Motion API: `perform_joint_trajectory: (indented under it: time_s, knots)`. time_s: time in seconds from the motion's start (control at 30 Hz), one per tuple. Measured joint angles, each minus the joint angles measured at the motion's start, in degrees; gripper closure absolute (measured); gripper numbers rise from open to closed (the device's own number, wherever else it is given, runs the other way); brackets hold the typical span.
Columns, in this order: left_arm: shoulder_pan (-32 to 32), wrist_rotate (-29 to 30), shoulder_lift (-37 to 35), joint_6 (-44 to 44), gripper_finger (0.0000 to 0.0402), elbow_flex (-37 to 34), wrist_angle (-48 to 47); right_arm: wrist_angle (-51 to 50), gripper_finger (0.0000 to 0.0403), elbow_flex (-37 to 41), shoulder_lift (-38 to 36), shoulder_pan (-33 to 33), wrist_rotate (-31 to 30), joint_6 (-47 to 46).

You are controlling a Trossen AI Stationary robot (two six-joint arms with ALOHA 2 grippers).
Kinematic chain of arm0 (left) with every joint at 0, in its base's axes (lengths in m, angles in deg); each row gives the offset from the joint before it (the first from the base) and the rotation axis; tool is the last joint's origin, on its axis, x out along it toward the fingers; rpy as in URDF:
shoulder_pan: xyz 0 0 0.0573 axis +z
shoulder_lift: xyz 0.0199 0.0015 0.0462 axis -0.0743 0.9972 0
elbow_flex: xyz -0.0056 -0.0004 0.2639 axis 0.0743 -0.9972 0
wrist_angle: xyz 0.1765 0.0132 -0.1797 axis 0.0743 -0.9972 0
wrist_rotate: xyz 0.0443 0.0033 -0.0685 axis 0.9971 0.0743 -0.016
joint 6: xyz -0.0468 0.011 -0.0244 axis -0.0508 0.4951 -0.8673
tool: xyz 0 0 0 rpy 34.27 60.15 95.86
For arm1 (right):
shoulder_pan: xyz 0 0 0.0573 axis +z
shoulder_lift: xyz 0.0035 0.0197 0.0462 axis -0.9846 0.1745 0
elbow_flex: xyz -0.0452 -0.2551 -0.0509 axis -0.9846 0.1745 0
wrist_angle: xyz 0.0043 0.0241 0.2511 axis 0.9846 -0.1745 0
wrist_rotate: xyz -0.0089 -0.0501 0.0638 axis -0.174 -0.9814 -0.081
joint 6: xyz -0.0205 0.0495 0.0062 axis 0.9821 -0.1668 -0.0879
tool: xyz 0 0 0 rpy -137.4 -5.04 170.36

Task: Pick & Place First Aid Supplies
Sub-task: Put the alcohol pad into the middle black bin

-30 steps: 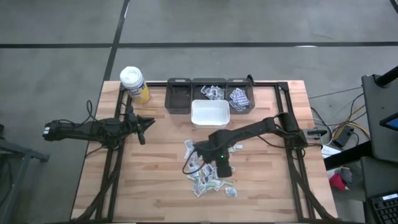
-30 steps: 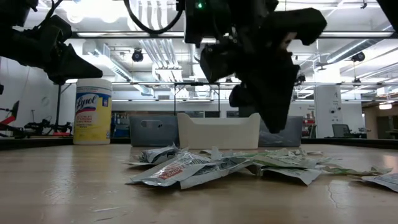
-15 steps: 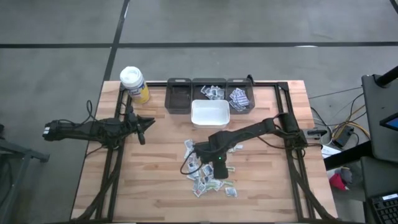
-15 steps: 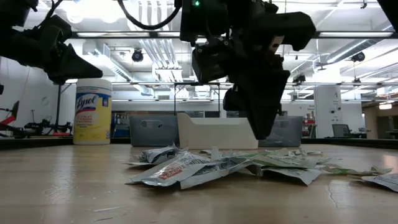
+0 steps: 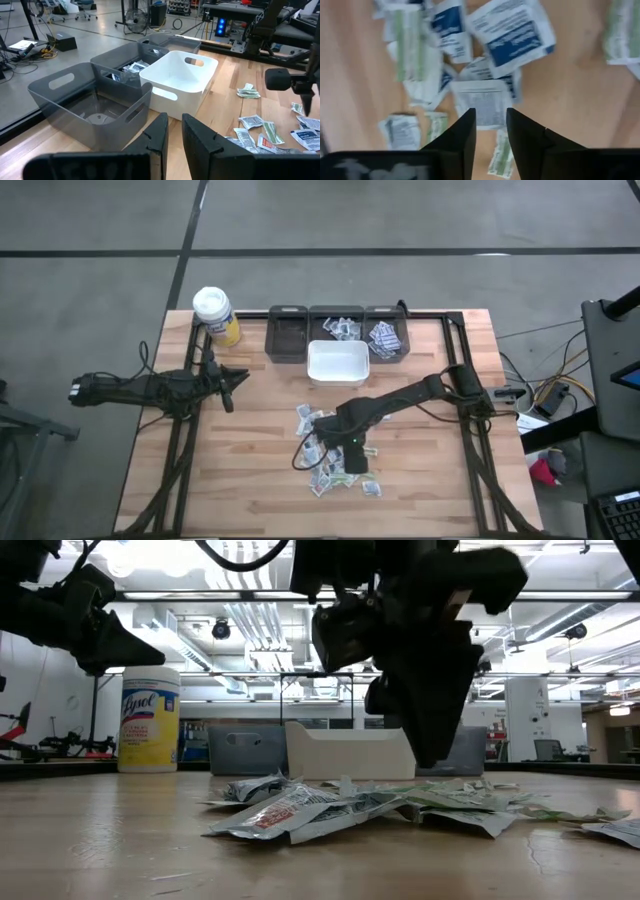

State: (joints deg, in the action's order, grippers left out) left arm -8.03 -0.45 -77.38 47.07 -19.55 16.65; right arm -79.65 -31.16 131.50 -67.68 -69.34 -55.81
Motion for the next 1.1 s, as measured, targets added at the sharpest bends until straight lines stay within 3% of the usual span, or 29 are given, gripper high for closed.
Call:
perform_joint_trajectory:
  time_s: [0.5, 0.73, 1.1]
  knots:
    - [0.0, -2.34, 0.01, 0.0, 0.0348, 0.0, 0.0, 0.79, 0.0287, 1.66, 0.0, 1.84, -2.4, -3.6]
    - [0.0, -2.36, 0.02, 0.0, 0.0348, 0.0, 0.0, 1.02, 0.0282, 3.23, 0.0, 2.08, -7.01, -5.66]
    - [0.0, -2.58, 0.02, 0.0, 0.0348, 0.0, 0.0, 2.15, 0.0298, 5.49, 0.02, 2.63, -8.18, -6.46]
